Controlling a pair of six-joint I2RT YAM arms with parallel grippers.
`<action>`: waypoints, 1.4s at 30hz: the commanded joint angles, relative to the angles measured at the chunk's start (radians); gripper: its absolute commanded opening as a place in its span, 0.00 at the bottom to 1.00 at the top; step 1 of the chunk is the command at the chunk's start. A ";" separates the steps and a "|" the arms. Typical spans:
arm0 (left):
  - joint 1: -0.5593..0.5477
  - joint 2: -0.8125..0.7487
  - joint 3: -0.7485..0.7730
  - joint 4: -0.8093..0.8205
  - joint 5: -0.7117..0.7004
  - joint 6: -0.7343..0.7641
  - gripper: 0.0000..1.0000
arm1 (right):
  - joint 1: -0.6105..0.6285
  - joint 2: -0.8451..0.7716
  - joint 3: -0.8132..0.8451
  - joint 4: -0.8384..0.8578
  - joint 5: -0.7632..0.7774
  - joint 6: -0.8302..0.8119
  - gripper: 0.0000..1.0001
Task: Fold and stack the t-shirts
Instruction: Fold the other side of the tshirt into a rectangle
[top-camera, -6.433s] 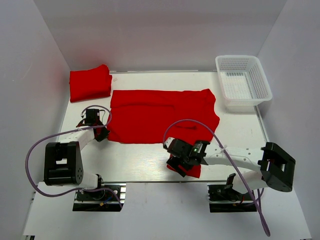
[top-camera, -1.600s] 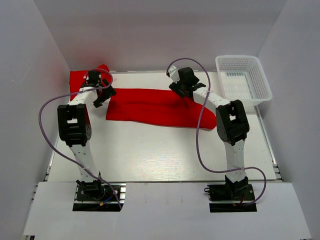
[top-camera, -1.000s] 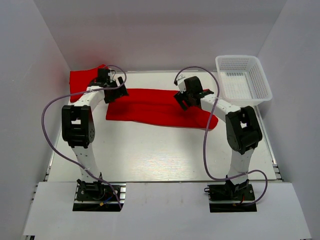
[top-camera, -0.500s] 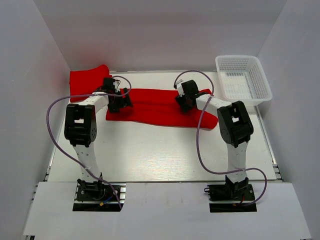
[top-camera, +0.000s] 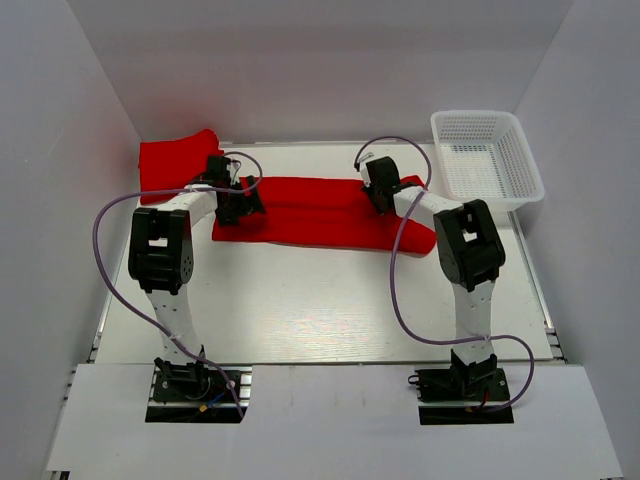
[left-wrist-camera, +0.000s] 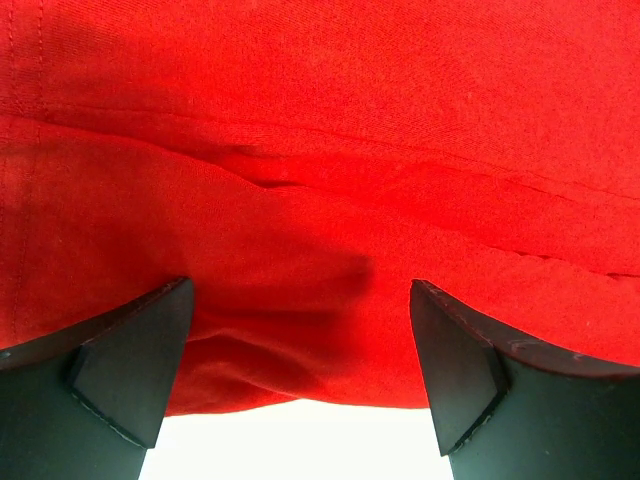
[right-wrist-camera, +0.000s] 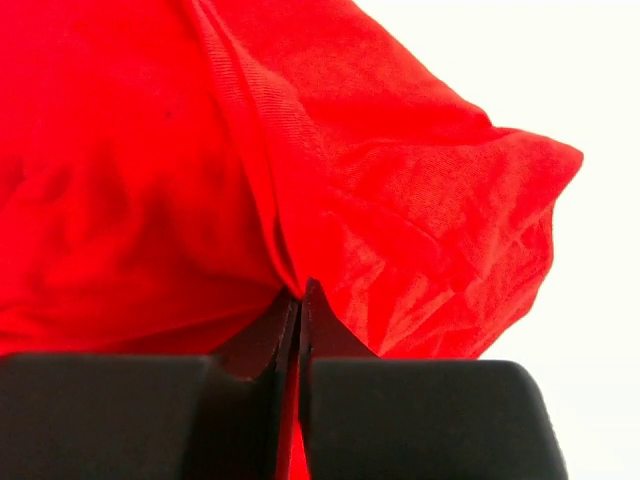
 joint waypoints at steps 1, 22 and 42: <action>0.016 0.022 -0.051 -0.067 -0.060 0.009 1.00 | -0.016 0.006 0.054 0.058 0.035 0.013 0.00; 0.016 0.031 -0.070 -0.104 -0.102 0.027 1.00 | -0.051 0.147 0.294 0.070 0.109 -0.069 0.28; 0.007 -0.063 -0.128 -0.113 -0.102 0.027 1.00 | -0.103 0.271 0.627 -0.025 -0.166 -0.007 0.25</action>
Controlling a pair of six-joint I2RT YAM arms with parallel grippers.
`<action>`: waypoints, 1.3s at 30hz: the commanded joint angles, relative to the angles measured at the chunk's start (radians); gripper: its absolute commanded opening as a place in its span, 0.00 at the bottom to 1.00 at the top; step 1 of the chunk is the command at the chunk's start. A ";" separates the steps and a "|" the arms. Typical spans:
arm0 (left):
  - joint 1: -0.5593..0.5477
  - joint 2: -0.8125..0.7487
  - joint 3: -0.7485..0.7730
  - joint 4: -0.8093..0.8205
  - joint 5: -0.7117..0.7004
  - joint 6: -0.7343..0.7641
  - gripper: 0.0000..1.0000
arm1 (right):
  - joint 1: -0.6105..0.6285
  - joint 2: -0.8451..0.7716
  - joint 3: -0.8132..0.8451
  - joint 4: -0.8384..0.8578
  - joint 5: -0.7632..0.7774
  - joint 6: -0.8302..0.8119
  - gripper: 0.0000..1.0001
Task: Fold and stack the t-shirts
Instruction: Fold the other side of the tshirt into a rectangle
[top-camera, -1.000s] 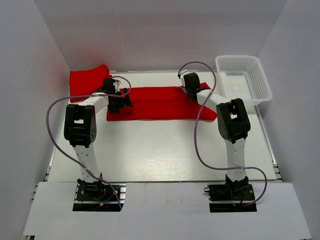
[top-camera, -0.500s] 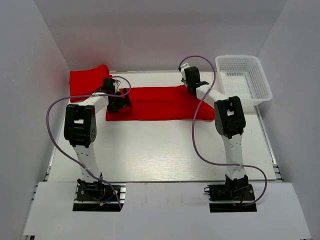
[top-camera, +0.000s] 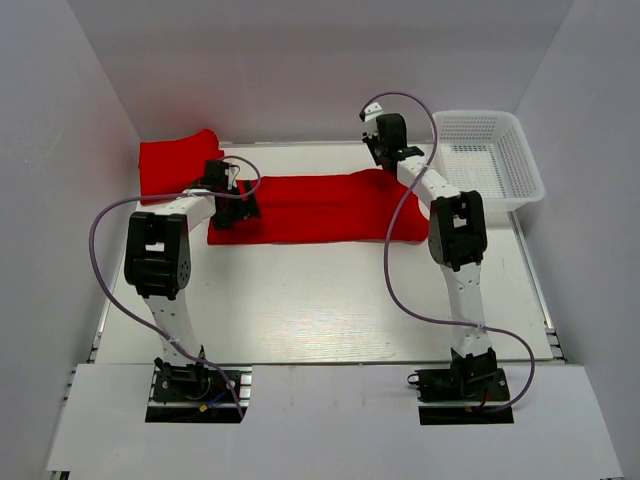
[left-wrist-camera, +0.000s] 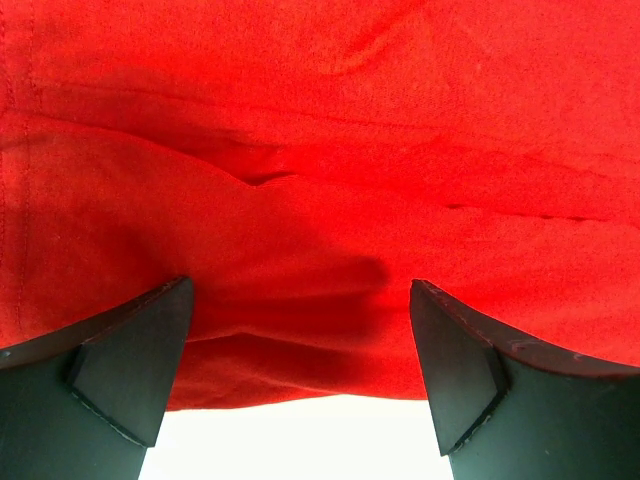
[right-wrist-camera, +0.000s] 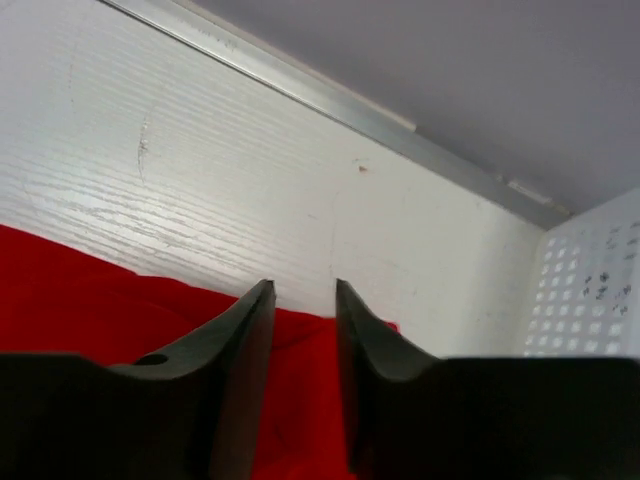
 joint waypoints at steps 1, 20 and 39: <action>0.007 -0.012 -0.067 -0.121 -0.027 0.008 1.00 | -0.011 -0.041 0.040 -0.043 -0.065 0.050 0.41; 0.007 -0.052 -0.076 -0.102 -0.016 0.008 1.00 | -0.060 -0.277 -0.342 -0.054 -0.287 0.322 0.66; 0.007 -0.022 -0.046 -0.133 -0.047 0.008 1.00 | -0.075 -0.069 -0.098 0.062 -0.269 0.319 0.00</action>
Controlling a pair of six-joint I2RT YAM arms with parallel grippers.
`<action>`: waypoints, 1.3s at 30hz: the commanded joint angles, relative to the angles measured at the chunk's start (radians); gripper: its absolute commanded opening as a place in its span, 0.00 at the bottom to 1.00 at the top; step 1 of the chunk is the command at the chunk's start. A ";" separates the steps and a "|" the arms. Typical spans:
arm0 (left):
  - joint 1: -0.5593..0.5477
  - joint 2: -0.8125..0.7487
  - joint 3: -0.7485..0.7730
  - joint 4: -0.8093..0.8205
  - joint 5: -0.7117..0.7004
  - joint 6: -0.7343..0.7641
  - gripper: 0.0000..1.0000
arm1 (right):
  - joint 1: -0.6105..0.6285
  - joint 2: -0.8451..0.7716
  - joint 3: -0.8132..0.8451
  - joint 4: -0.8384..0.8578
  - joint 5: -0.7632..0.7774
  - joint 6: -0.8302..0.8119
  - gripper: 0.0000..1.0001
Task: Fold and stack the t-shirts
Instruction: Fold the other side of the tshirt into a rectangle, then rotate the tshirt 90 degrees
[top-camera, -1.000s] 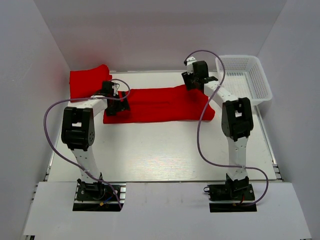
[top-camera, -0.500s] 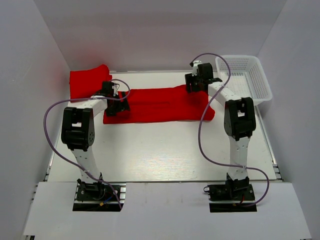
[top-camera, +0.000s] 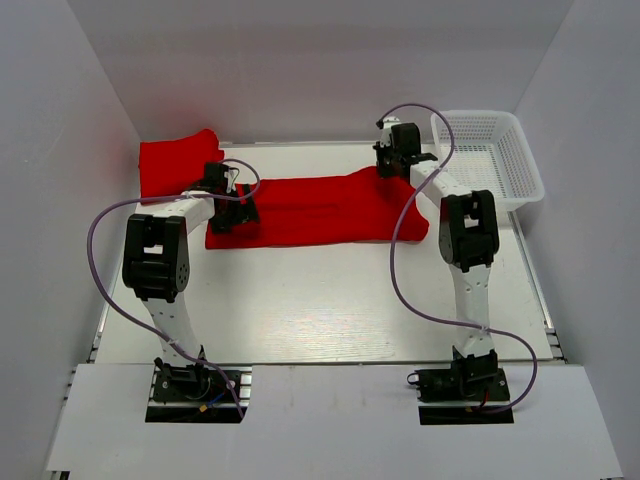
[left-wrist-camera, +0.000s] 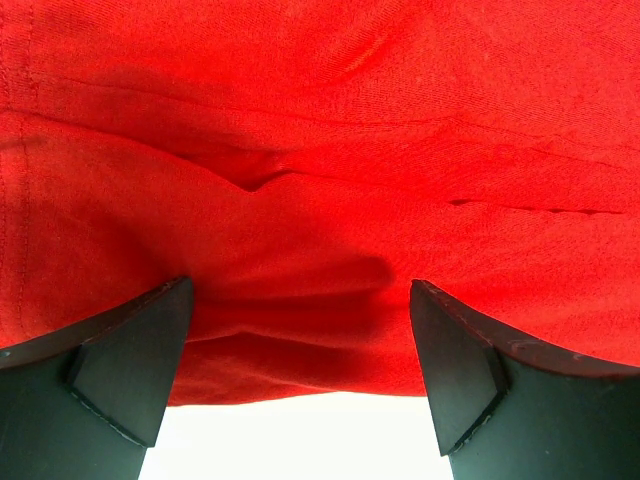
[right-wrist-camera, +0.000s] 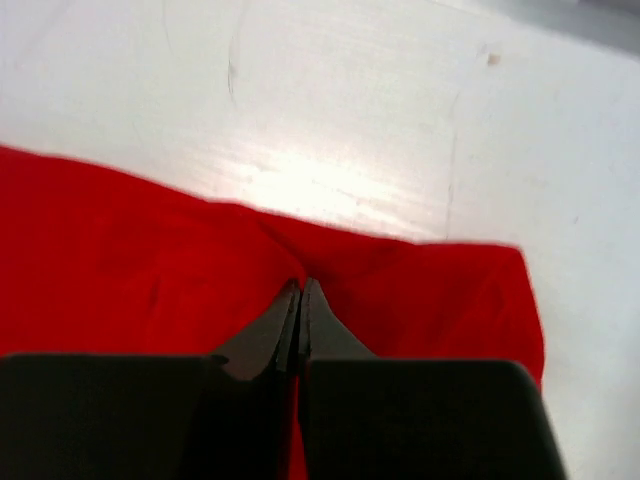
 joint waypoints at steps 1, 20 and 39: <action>0.006 0.009 -0.014 -0.103 -0.029 0.001 1.00 | -0.007 0.031 0.094 0.080 0.014 0.002 0.00; 0.006 -0.081 0.064 -0.112 -0.004 0.001 1.00 | 0.004 -0.029 0.190 -0.007 0.103 -0.013 0.90; 0.006 0.199 0.378 -0.066 -0.079 0.058 1.00 | 0.030 -0.439 -0.568 0.018 -0.149 0.266 0.90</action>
